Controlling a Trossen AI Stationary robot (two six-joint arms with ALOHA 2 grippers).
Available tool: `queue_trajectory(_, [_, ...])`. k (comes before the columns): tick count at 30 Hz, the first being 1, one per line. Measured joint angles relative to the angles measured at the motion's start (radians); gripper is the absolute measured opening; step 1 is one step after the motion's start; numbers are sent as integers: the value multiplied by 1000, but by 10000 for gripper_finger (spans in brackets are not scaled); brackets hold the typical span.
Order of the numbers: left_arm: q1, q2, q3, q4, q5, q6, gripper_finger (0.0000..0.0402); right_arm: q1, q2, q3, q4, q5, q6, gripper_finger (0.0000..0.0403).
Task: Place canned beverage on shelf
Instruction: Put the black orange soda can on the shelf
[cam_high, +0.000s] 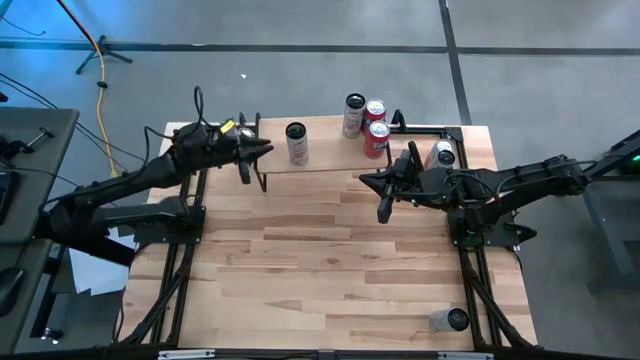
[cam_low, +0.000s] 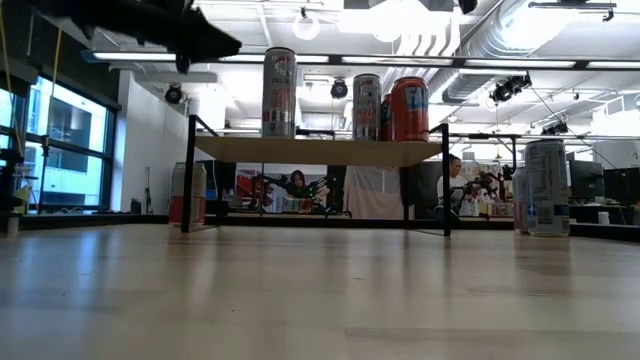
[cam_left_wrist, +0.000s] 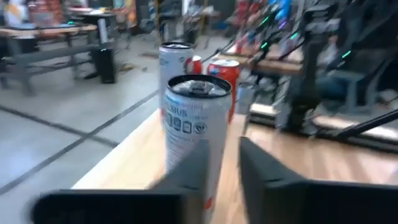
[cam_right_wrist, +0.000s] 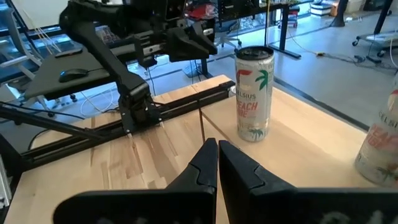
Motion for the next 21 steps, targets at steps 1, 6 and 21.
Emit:
queue_trajectory(1, [22,9,-32,60,45,-35,20,0,1,0,-3,0,0,0])
queue_trajectory(6, [57,85,-111,148,107,-127,4,0,14,0,-2,29,0,0])
queue_trajectory(21, [48,290,-74,290,97,-95,0,0,60,0,-3,41,16,0])
